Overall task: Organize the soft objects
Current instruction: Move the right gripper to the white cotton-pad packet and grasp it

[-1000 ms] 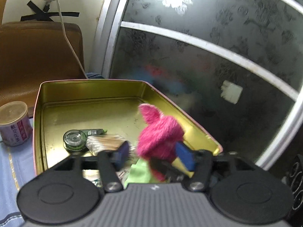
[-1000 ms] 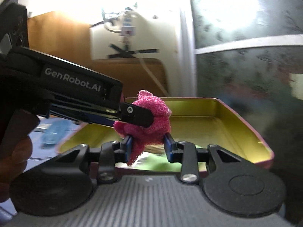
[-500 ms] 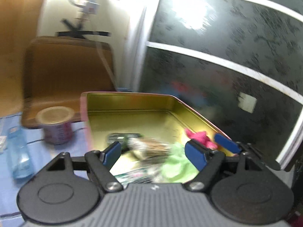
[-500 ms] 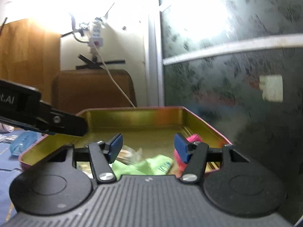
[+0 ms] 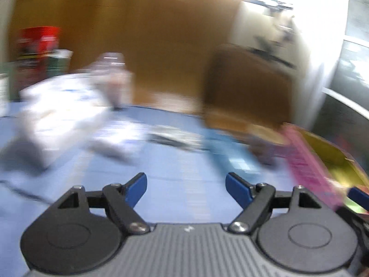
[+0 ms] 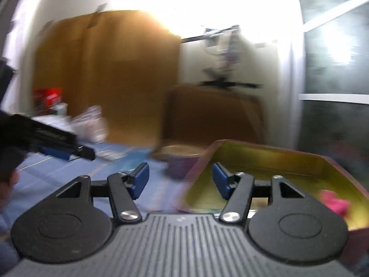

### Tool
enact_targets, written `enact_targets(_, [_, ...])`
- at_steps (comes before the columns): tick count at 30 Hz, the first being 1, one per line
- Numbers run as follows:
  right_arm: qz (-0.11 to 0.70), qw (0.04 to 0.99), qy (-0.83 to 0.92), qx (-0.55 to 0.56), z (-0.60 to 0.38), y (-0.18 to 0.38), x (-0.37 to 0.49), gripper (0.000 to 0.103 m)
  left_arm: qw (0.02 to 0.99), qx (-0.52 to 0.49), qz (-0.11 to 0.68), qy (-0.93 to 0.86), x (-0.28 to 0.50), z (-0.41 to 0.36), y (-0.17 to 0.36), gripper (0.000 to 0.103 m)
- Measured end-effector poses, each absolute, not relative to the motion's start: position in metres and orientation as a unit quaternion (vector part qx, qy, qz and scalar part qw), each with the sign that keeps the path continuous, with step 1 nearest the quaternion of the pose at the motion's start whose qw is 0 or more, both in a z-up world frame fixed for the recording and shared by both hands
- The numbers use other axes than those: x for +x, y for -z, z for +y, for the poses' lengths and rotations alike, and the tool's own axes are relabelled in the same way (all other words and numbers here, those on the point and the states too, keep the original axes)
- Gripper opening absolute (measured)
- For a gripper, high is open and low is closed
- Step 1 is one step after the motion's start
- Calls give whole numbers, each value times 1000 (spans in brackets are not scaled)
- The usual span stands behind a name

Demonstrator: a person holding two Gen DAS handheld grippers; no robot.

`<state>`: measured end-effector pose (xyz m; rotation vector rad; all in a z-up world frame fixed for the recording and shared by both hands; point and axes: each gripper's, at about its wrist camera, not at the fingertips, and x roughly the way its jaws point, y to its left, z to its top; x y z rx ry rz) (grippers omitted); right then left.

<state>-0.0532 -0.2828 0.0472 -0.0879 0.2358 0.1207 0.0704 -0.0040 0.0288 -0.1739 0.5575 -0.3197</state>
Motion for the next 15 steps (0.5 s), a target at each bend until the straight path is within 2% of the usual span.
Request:
enact_targets(5, [179, 969, -167, -40, -239, -47, -11, 61, 958, -92, 268, 49, 84, 56, -16, 77])
enact_targets(9, [220, 950, -221, -8, -202, -53, 37, 62, 951, -195, 240, 20, 80, 95, -12, 77])
enact_targets(15, [264, 937, -225, -33, -132, -42, 114, 63, 949, -247, 197, 15, 70, 113, -11, 80])
